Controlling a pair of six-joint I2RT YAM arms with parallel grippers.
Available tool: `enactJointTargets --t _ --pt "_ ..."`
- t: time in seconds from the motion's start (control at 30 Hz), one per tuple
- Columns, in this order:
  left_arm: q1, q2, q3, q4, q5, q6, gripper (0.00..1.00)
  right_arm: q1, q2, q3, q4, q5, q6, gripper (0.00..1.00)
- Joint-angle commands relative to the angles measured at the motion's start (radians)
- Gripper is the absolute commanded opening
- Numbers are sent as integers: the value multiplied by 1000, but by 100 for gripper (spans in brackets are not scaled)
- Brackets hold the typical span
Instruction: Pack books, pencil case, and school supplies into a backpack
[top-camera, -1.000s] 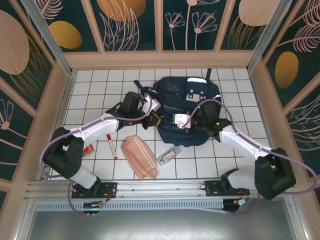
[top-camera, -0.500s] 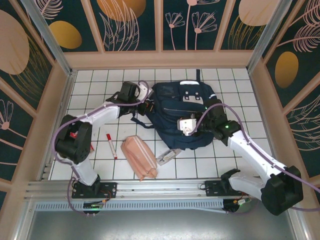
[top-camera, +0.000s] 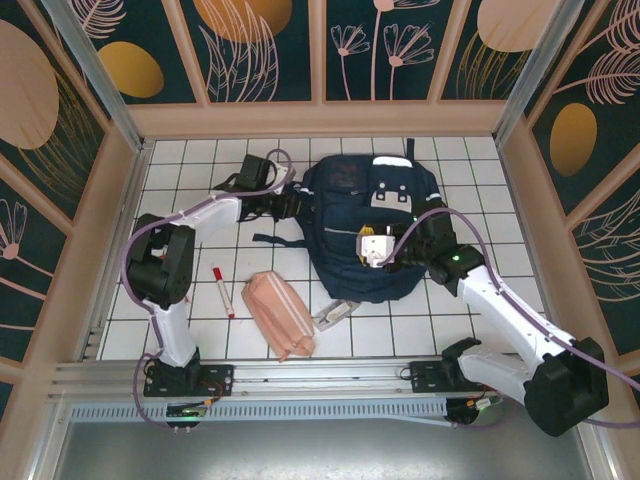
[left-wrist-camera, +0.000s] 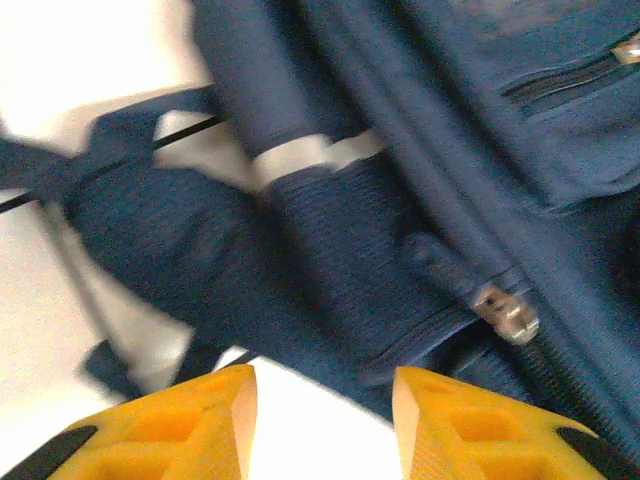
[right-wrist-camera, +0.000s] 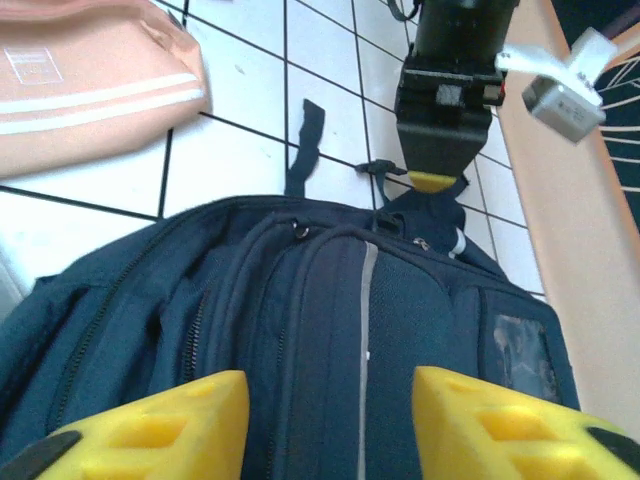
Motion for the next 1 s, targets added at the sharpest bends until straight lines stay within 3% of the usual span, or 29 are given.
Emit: enactJointTargets --t 0.0,0.1,0.13,0.2,0.27,0.33,0.53,0.67,0.73,0.87,0.97 --pt "-1 -130 -60 -2 15 -46 40 -7 -8 13 -75 -74 156 50" --pt "-1 -215 -103 -44 48 -64 42 -2 -36 13 -20 -69 403 57" --pt "-2 -244 -122 -52 73 -68 42 0 -55 12 43 -24 565 66" --pt "-3 -297 -160 -58 121 -92 44 1 -90 22 129 189 950 75" --pt "-3 -343 -188 -75 129 -150 45 -4 -99 74 66 451 1288 99" --pt "-3 -387 -195 -123 85 -223 45 -31 -93 125 -89 591 1548 99" --pt "-3 -457 -198 -320 -106 -421 46 -101 -27 118 -245 428 1701 95" --pt "-4 -539 -270 -359 -157 -460 46 -97 56 142 -363 479 1726 88" --pt "-3 -568 -293 -381 -139 -452 46 -90 81 141 -397 477 1733 87" --pt "-15 -603 -351 -307 65 -427 45 -91 113 146 -441 501 1702 79" --pt "-79 -615 -365 -221 81 -431 45 -110 150 143 -439 487 1715 79"
